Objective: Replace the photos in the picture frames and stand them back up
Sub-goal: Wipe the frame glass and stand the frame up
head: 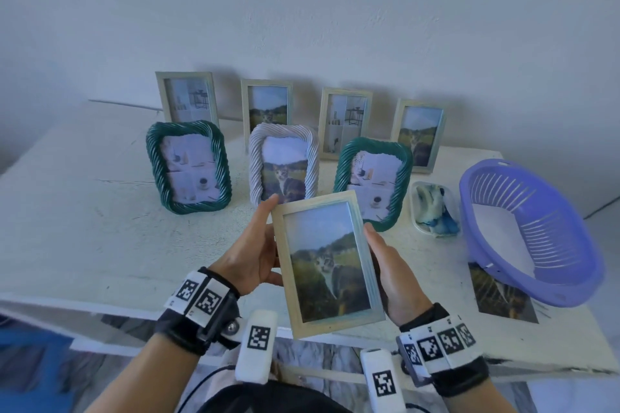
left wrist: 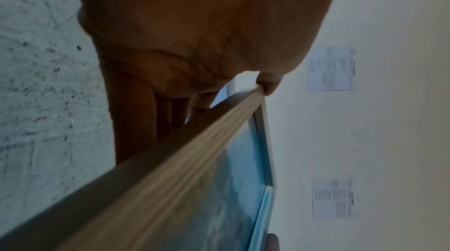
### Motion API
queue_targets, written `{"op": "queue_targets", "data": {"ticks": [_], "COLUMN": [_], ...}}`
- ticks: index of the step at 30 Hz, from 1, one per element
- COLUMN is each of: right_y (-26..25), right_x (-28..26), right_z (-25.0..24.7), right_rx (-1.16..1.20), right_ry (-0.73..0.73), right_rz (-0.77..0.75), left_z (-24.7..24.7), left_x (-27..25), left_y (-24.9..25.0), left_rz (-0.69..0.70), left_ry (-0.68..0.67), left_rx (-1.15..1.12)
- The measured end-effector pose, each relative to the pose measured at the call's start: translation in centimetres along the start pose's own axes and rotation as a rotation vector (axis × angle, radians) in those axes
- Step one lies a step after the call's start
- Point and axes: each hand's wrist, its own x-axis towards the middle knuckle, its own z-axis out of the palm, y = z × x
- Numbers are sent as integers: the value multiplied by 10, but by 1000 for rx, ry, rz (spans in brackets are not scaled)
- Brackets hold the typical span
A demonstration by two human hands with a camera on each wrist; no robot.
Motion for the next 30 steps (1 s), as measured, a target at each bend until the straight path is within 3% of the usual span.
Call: {"op": "queue_targets", "data": {"ticks": [7, 15, 24, 30], "right_y": [-38, -141, -259, -278], "right_x": [11, 46, 140, 221], "right_z": [25, 112, 266, 353], "right_rx": [-308, -447, -613, -763], "right_ry": [-36, -82, -217, -267], "right_rz": [-378, -703, -856, -772], "left_z": [-37, -105, -244, -330], "left_x": [-20, -69, -82, -51], "left_y": [40, 136, 270, 312], "left_rz": [192, 527, 716, 718], "left_ry": [89, 236, 443, 628], "left_rx": [160, 258, 338, 266]}}
